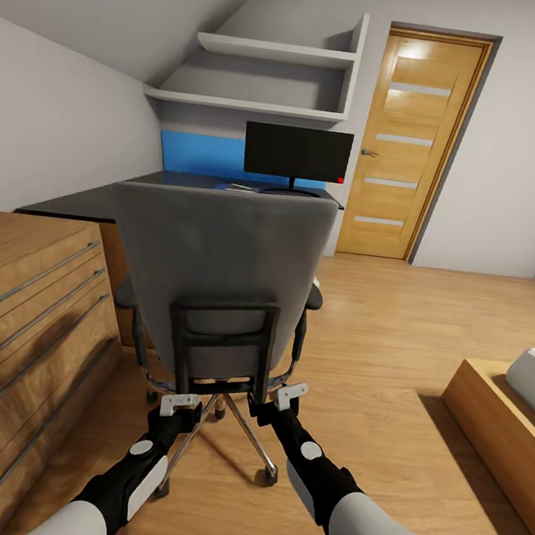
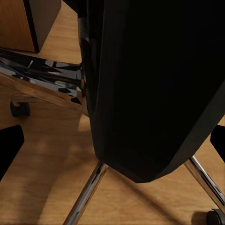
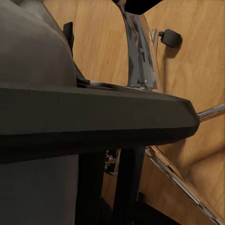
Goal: In the bedroom, organize the workspace by keeping the computer under the desk, ensuring the monitor is on the desk, placing the keyboard on the desk next to the monitor, placing the mouse on the desk next to the keyboard, moving the folder from the swivel chair onto the desk next to the mouse, stacking the notebook on top of the folder with the pen on top of the notebook, and positioning the swivel chair next to the desk.
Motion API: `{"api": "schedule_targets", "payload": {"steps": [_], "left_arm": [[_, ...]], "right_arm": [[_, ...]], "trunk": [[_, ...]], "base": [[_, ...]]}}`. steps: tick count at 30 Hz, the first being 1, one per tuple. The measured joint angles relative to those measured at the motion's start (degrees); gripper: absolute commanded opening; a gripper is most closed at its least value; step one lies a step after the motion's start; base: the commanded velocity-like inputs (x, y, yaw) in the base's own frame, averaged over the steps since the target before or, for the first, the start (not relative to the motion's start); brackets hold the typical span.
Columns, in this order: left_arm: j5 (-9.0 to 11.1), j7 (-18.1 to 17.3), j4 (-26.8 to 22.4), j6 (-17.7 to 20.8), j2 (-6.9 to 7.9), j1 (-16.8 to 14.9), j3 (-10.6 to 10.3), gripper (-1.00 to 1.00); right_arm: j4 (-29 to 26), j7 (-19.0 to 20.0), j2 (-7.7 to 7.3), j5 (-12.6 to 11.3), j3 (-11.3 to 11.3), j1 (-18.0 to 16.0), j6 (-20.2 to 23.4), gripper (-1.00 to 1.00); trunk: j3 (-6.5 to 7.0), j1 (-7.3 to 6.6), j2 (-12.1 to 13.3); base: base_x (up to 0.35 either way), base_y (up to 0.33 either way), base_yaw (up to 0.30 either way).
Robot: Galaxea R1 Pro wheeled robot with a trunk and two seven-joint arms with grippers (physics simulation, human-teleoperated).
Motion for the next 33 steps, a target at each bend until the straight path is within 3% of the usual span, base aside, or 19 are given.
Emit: {"api": "schedule_targets", "payload": {"steps": [12,19,33], "left_arm": [[-0.01,-0.01,0.0,-0.17,0.0,0.0,0.0,1.0],[0.01,-0.12,0.79,-2.81,0.07,0.0,0.0,1.0],[0.01,-0.16,1.22,-3.93,0.09,0.0,0.0,1.0]], "right_arm": [[0.0,-0.21,0.0,-0.04,-0.01,0.0,0.0,1.0],[0.0,-1.02,0.0,-0.04,-0.03,0.0,-0.1,1.0],[0.25,-1.18,0.0,-0.12,-0.08,0.02,-2.97,1.0]], "trunk": [[0.0,0.0,0.0],[0.0,0.0,0.0],[0.02,0.0,0.0]], "base": [[0.0,0.0,0.0],[0.0,0.0,0.0],[0.0,0.0,0.0]]}}
